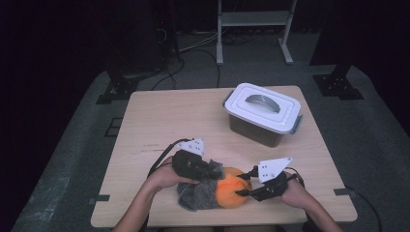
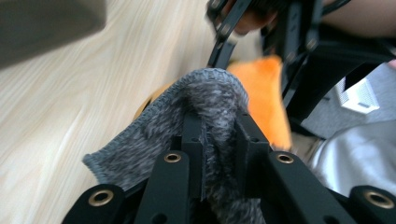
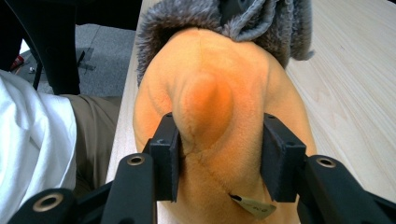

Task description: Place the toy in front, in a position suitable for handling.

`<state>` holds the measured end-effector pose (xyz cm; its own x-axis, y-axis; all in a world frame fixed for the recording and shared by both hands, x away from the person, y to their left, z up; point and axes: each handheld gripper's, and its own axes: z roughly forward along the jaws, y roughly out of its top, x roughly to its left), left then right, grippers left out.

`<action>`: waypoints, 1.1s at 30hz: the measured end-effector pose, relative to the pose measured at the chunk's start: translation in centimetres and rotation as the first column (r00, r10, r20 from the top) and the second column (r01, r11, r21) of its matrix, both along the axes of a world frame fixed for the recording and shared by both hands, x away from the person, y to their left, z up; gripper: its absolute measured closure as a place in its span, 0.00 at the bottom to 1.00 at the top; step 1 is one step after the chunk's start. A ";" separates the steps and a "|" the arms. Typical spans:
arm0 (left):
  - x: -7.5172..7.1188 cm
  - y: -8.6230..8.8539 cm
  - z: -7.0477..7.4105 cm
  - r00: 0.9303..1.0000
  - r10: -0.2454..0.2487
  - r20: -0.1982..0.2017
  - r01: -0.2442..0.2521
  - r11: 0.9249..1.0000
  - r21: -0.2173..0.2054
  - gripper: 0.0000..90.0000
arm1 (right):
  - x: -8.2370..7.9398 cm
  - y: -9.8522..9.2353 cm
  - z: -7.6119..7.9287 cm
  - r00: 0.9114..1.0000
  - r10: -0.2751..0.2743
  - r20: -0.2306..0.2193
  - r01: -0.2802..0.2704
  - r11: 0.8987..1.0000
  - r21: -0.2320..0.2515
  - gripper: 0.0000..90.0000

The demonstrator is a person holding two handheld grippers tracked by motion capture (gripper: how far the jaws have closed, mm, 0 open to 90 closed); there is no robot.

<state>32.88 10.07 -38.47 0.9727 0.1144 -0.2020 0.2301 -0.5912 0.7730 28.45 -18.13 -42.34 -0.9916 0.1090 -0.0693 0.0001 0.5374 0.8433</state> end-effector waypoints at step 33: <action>-0.9 19.0 1.4 0.901 0.426 0.086 -0.431 0.901 0.044 0.88 | 1.4 -2.7 0.0 0.992 -0.114 -0.062 0.117 0.992 0.047 0.61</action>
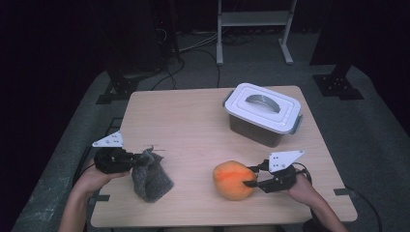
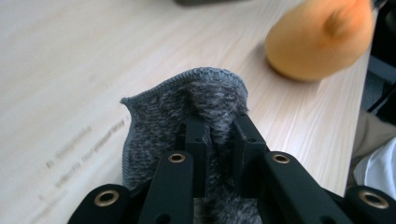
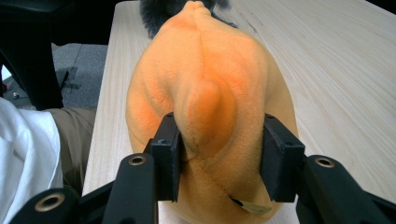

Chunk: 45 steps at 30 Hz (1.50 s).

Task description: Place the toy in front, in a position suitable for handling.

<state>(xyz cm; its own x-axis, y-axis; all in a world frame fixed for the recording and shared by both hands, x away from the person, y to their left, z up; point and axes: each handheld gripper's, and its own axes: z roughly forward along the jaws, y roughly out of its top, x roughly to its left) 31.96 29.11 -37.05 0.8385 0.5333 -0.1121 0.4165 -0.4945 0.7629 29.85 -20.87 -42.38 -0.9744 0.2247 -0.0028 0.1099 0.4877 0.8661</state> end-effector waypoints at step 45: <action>0.2 -6.6 -4.9 0.997 -0.074 0.006 0.074 0.986 -0.152 0.45 | 0.8 4.4 2.0 0.995 -0.030 -0.094 0.034 0.998 0.044 0.45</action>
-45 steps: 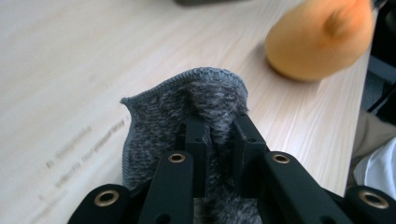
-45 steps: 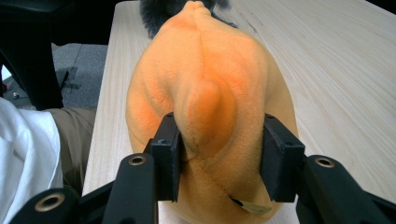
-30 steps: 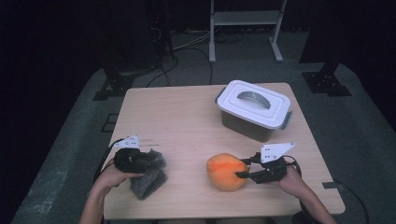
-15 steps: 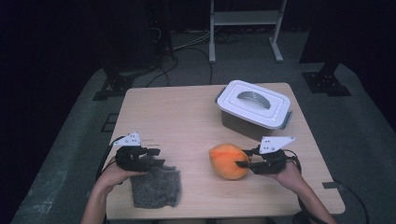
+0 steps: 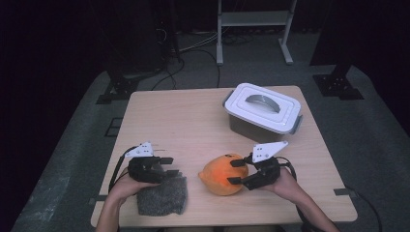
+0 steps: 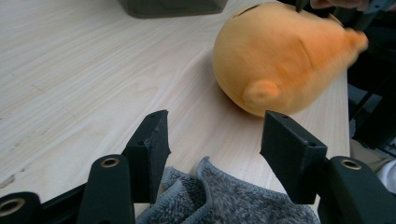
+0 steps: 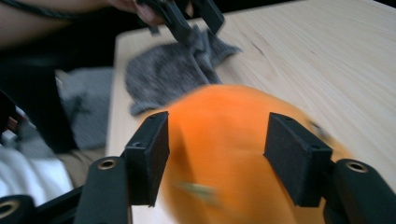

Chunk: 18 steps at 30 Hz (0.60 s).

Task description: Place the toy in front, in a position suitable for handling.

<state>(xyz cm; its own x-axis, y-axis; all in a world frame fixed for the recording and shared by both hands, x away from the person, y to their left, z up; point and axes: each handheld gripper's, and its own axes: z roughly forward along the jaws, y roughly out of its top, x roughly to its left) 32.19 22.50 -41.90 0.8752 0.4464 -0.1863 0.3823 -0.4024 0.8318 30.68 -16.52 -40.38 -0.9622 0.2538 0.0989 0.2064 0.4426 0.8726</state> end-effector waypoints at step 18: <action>-0.6 -0.7 -0.5 0.999 -0.033 -0.001 0.033 0.999 -0.008 0.42 | 1.5 -0.2 0.0 0.998 0.020 0.056 -0.017 0.998 -0.053 0.43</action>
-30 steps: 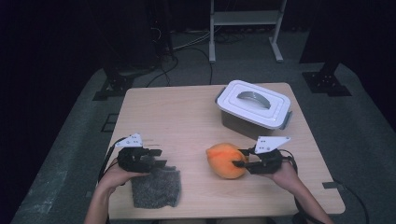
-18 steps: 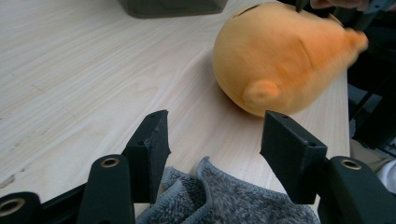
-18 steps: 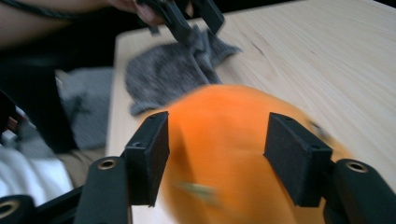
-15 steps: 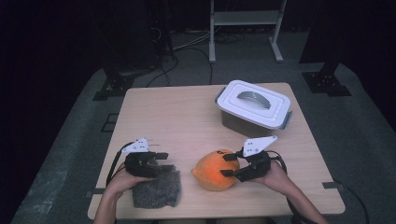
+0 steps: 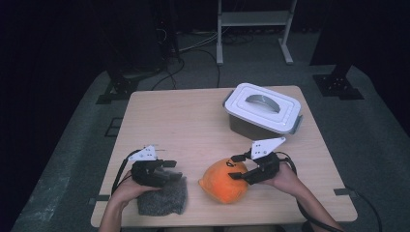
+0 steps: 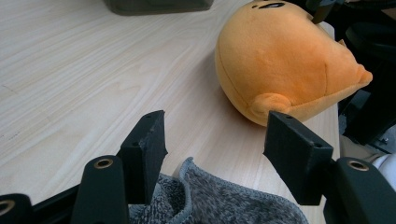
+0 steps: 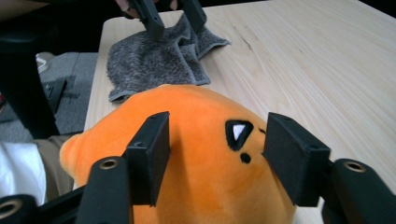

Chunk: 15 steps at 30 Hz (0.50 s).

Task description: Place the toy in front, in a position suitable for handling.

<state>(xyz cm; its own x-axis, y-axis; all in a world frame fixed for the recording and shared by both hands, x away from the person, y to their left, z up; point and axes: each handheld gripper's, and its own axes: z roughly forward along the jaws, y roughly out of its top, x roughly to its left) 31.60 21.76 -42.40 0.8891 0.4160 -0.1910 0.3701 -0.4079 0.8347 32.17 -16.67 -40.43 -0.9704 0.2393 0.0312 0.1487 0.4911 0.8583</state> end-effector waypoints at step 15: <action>-0.2 -0.3 -0.1 1.000 -0.023 0.001 0.023 1.000 -0.010 0.39 | 2.8 1.5 0.1 0.984 0.163 -0.068 -0.166 0.985 -0.049 0.35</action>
